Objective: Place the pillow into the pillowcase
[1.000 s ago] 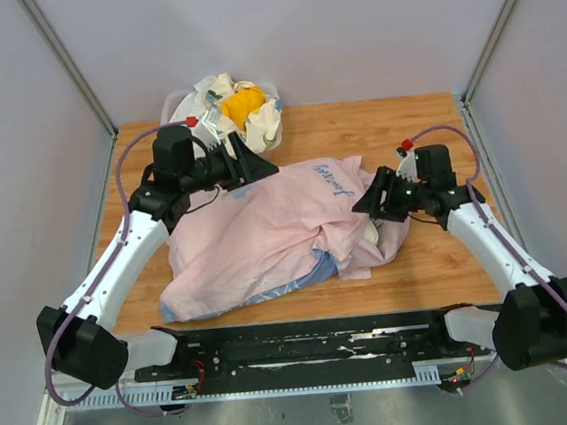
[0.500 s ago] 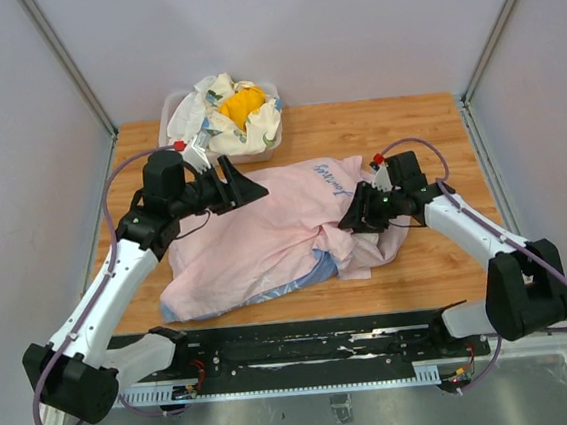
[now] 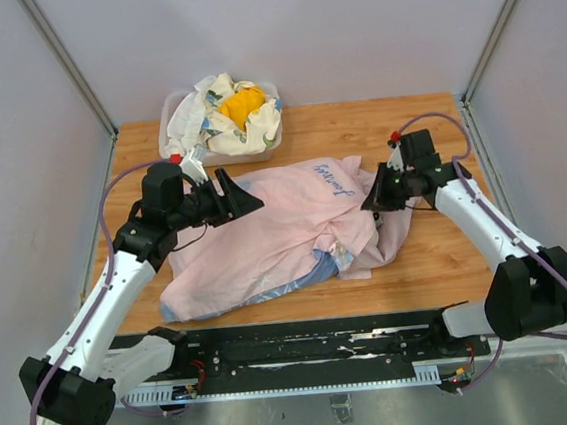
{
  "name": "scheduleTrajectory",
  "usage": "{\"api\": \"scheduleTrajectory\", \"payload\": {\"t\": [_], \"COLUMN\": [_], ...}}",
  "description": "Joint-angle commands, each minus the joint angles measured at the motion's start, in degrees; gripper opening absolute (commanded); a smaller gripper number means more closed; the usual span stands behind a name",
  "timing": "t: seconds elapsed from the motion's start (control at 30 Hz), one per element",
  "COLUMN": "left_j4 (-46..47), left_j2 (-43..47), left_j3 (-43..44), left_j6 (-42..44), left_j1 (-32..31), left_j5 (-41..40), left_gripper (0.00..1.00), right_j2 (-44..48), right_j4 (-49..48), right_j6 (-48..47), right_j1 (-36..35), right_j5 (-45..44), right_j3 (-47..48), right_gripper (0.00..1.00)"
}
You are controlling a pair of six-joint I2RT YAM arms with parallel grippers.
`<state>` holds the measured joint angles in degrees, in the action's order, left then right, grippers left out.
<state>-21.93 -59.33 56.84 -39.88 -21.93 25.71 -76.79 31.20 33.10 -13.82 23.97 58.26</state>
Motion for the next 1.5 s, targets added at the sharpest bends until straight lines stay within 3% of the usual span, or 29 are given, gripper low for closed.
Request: {"api": "scheduleTrajectory", "payload": {"t": [0.0,0.2,0.37,0.43,0.53,0.87,1.07,1.27,1.47], "left_j4": [-1.1,-4.3,-7.5,-9.0,-12.0,-19.7,-28.9,-39.1,-41.5], "left_j2": [2.8,8.0,12.7,14.5,17.4,25.8,26.0,24.4,27.3], "left_j3": [-3.0,-8.7,-13.0,-14.3,-15.8,-19.7,-16.5,-14.7,-18.8], "left_j6": [-0.6,-4.7,-7.8,-8.2,-8.7,-15.0,-15.7,-14.8,-18.1], "left_j1": [0.2,0.2,0.1,0.1,0.0,-3.7,-4.4,-4.4,-4.4], "left_j5": [-3.0,-11.7,-14.4,-14.9,-15.7,-17.3,-15.8,-15.3,-12.6], "left_gripper": [0.65,0.64,0.64,0.64,0.64,0.64,0.64,0.64,0.66], "right_j2": [-0.5,-5.9,-9.3,-10.0,-9.1,1.8,6.9,9.1,8.3], "right_j4": [9.1,10.8,10.1,9.6,8.5,7.9,7.9,4.9,-2.9], "right_j6": [-7.0,-8.6,-6.5,-5.7,-4.8,-3.4,-3.3,-2.6,-1.4], "right_j1": [6.3,11.6,12.7,12.7,12.4,10.1,5.9,-6.7,-16.1], "right_j5": [-7.5,-11.3,-12.2,-10.6,-9.1,-7.1,-4.8,-4.1,-1.5], "right_j3": [6.7,11.4,14.7,15.5,15.0,8.3,4.6,2.3,0.5], "right_gripper": [0.01,0.01,0.01,0.11,0.39,0.52,0.54,0.56,0.59]}}
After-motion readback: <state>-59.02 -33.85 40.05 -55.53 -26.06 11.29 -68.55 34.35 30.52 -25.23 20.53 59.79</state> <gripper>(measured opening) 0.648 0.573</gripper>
